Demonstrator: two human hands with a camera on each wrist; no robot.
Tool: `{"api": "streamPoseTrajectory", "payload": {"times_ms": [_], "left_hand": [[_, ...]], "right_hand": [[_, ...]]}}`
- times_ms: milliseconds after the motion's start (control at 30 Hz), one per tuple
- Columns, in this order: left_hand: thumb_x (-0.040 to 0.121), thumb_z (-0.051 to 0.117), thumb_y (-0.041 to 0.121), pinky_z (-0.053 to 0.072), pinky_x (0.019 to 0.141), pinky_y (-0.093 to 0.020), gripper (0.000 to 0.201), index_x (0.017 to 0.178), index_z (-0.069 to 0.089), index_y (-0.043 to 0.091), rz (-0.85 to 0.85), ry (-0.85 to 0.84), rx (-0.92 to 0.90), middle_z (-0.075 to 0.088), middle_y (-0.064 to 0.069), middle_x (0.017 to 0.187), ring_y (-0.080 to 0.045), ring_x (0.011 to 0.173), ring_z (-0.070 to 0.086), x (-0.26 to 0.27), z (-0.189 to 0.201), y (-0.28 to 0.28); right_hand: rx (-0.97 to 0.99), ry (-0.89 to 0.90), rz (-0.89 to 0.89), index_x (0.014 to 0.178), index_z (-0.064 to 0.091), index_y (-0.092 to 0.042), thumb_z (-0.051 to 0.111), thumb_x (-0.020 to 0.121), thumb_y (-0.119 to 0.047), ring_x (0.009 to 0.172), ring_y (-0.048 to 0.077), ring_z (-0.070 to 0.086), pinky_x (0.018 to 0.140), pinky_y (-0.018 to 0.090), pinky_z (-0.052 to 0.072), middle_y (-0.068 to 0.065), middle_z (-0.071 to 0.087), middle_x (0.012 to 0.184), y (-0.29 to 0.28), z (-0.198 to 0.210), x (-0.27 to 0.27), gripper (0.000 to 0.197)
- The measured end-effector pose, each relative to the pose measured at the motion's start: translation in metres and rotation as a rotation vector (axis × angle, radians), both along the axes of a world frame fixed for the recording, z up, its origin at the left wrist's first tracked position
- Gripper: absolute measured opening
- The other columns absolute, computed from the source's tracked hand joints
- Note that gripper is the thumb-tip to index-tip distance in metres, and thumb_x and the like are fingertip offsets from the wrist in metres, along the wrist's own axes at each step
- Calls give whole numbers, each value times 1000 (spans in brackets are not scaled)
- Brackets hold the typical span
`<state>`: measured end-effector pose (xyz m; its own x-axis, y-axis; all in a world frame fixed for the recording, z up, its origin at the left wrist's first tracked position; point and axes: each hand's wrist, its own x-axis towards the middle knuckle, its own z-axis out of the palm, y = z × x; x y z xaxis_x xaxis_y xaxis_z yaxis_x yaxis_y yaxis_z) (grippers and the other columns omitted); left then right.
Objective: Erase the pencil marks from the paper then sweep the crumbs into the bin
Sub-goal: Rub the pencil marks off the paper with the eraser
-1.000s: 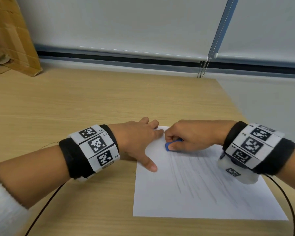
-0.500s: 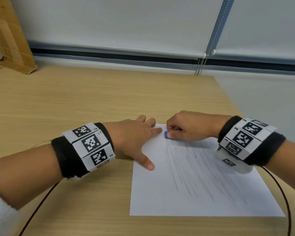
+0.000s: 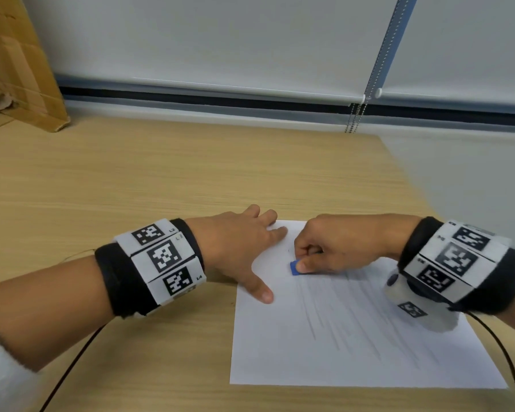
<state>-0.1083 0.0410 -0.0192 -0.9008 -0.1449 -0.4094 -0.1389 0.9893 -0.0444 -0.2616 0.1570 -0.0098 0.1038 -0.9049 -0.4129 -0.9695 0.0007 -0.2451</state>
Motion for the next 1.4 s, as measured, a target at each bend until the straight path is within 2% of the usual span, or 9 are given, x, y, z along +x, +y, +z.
{"api": "streamPoseTrajectory", "payload": {"times_ms": [167, 267, 467, 633, 833, 1000, 1100, 1300, 1400], "left_hand": [[72, 63, 75, 42, 96, -36, 115, 156, 5, 22, -4, -10, -7, 23, 1, 144, -18, 126, 24, 0, 1, 1], [72, 63, 74, 40, 95, -34, 115, 156, 5, 22, 3, -14, -11, 19, -1, 150, -19, 130, 21, 0, 1, 2], [75, 63, 71, 35, 100, -36, 116, 156, -4, 22, 7, -67, 18, -9, 11, 163, -21, 140, 11, -1, 4, 3], [75, 63, 71, 35, 98, -36, 116, 156, -5, 22, 12, -77, 17, -9, 12, 163, -23, 143, 10, 0, 2, 2], [74, 64, 71, 33, 94, -34, 117, 156, -8, 26, 24, -88, 33, -9, 13, 162, -21, 141, 11, -3, 2, 1], [75, 64, 70, 34, 100, -36, 117, 156, -8, 26, 27, -108, 24, -10, 12, 162, -23, 143, 9, -3, 5, 3], [74, 65, 70, 33, 98, -35, 117, 156, -5, 26, 44, -110, 37, -5, 12, 163, -22, 142, 11, -3, 7, 3], [73, 70, 66, 24, 82, -26, 115, 154, 2, 22, 99, -59, 82, 42, 1, 137, -23, 132, 25, -4, 6, 5], [72, 70, 66, 25, 79, -27, 111, 153, 6, 25, 115, -57, 112, 45, -1, 110, -4, 91, 34, -3, 9, 7]], "right_hand": [[-111, 38, -60, 73, 58, -10, 52, 95, -40, 50, 11, 38, 50, 24, 34, -6, 48, 56, -9, 1, -10, 37], [-13, -11, 3, 75, 58, -6, 52, 95, -38, 50, 12, 35, 50, 23, 33, -4, 46, 56, 3, -1, -3, 38], [-125, 56, -71, 64, 51, -16, 52, 95, -40, 49, 11, 37, 50, 25, 33, -7, 45, 54, -9, 1, -13, 39], [-12, -8, 10, 67, 51, -10, 52, 95, -40, 50, 13, 33, 49, 21, 30, -5, 41, 54, 7, -1, -3, 41], [-134, 39, -76, 63, 49, -18, 51, 95, -40, 51, 12, 38, 53, 28, 35, -6, 47, 56, -2, -4, -16, 39], [-20, 29, -9, 68, 53, -12, 51, 95, -41, 49, 11, 35, 49, 20, 31, -7, 44, 55, 2, 2, -6, 40], [-106, 99, -75, 66, 48, -23, 47, 96, -43, 54, 11, 44, 57, 29, 39, -8, 50, 60, -8, 0, -13, 36], [-31, 116, 11, 72, 51, -20, 48, 96, -42, 54, 13, 43, 57, 32, 38, -6, 48, 58, -2, 1, 8, 33], [-125, 158, -30, 66, 45, -26, 48, 96, -41, 57, 13, 47, 59, 32, 41, -7, 50, 62, -18, 4, 4, 33]]}}
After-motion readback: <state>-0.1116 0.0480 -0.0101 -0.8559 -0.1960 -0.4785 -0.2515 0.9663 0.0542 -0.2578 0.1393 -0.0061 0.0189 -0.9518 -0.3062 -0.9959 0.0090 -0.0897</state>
